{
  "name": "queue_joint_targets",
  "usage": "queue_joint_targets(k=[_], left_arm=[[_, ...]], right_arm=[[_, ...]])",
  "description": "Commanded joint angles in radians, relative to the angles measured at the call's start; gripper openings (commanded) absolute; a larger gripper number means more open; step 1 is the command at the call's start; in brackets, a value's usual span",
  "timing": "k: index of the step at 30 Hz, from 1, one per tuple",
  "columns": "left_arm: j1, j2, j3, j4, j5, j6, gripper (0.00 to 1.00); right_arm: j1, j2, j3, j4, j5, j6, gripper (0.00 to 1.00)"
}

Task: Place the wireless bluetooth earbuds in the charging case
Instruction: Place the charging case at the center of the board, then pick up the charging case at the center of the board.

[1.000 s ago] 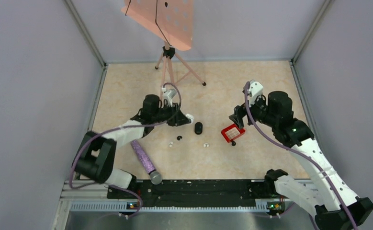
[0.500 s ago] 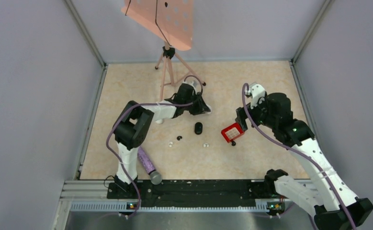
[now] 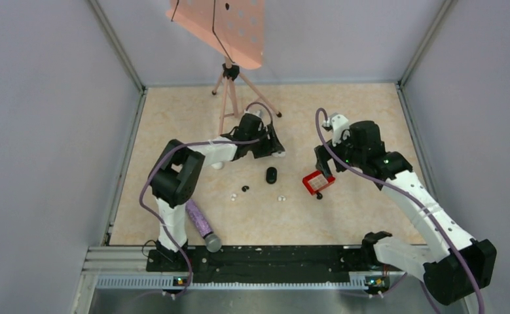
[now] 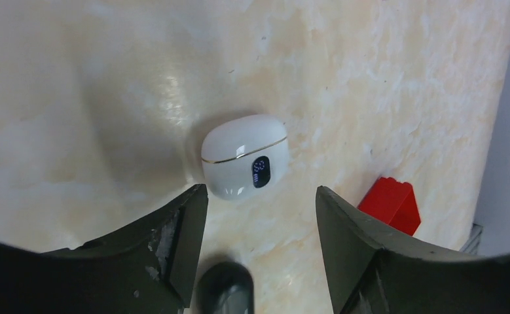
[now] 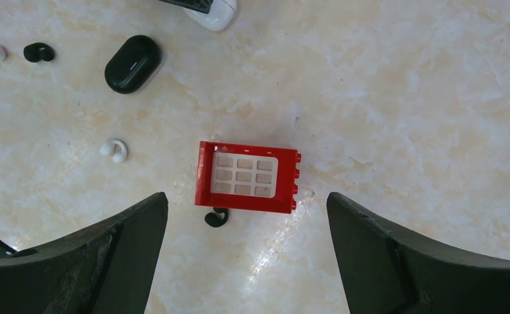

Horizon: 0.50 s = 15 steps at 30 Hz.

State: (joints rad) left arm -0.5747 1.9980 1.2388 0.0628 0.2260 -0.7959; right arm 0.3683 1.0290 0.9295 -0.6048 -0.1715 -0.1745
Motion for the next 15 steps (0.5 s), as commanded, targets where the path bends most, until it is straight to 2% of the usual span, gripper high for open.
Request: queue_joint_targets(k=[1, 4, 7, 9, 10, 11, 12, 15], left_arm=[[0.055, -0.158, -0.032, -0.117, 0.018, 0.176, 0.67], [0.088, -0.245, -0.030, -0.317, 0.078, 0.389, 0.67], [0.109, -0.377, -0.113, -0.432, 0.134, 0.652, 0.65], [0.111, -0.505, -0.190, -0.493, 0.122, 0.873, 0.65], [0.113, -0.555, -0.229, -0.518, 0.075, 0.938, 0.65], [0.122, -0.601, -0.258, -0.534, 0.028, 0.957, 0.66], [0.151, -0.641, -0.282, -0.560, 0.047, 0.972, 0.65], [0.247, -0.745, -0.341, -0.564, 0.155, 0.950, 0.65]], right_arm=[[-0.011, 0.036, 0.023, 0.102, -0.065, 0.003, 0.90], [-0.011, 0.060, -0.005, 0.175, -0.123, 0.015, 0.88], [-0.011, 0.099, -0.053, 0.262, -0.208, 0.000, 0.81], [-0.007, 0.143, -0.077, 0.319, -0.210, 0.036, 0.76], [-0.006, 0.185, -0.075, 0.326, -0.207, 0.082, 0.74], [-0.003, 0.212, -0.066, 0.327, -0.215, 0.113, 0.71], [0.005, 0.237, -0.059, 0.330, -0.227, 0.128, 0.68], [0.074, 0.284, -0.055, 0.343, -0.222, 0.095, 0.67]])
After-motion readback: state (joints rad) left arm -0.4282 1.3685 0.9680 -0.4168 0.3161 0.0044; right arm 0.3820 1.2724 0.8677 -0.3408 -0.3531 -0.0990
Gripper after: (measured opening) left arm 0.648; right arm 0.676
